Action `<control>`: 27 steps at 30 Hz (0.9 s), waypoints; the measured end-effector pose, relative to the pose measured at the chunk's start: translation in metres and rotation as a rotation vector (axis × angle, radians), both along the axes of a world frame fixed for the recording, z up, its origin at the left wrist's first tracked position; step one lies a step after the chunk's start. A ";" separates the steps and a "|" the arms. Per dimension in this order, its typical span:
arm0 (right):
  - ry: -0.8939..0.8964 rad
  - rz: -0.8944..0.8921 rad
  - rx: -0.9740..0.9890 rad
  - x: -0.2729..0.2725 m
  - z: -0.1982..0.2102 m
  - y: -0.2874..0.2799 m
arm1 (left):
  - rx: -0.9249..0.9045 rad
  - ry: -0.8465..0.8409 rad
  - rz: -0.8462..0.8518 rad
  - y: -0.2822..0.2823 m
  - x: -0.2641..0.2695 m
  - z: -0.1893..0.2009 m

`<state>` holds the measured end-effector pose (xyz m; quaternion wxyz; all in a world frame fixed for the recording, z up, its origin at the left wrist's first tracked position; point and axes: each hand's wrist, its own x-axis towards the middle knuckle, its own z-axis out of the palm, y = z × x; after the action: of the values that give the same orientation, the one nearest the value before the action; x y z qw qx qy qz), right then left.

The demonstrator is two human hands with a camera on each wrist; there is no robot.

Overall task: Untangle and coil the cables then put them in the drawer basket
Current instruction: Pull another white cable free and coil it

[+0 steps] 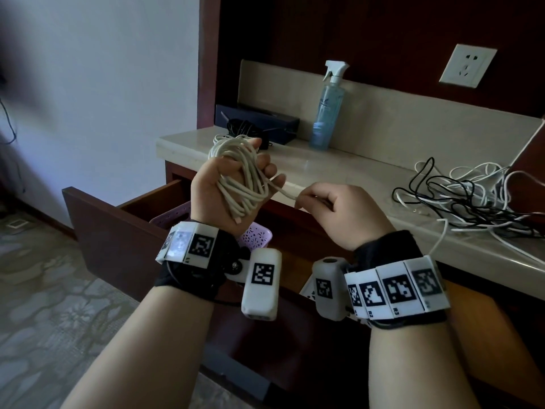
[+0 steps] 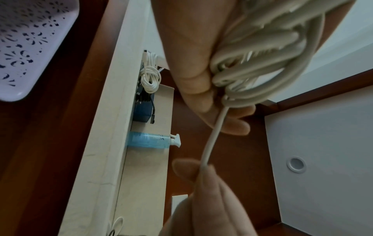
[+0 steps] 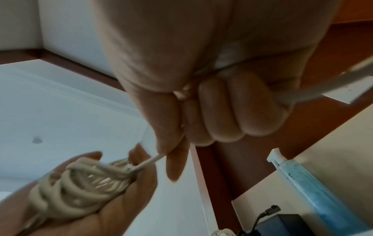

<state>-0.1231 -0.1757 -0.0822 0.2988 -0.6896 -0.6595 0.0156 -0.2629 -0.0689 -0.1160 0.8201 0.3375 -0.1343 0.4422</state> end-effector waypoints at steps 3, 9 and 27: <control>-0.001 -0.030 0.019 0.013 0.000 -0.005 | 0.031 -0.002 0.011 0.005 -0.006 0.002; -0.037 -0.077 0.031 0.028 0.006 -0.015 | -0.069 0.042 0.152 0.010 -0.005 0.000; -0.099 0.253 0.399 0.023 0.037 -0.024 | 0.135 0.642 0.479 0.012 0.022 -0.001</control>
<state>-0.0996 -0.1994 -0.0454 0.3921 -0.5285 -0.7446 -0.1117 -0.2405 -0.0569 -0.1172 0.6700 0.5334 0.1821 0.4832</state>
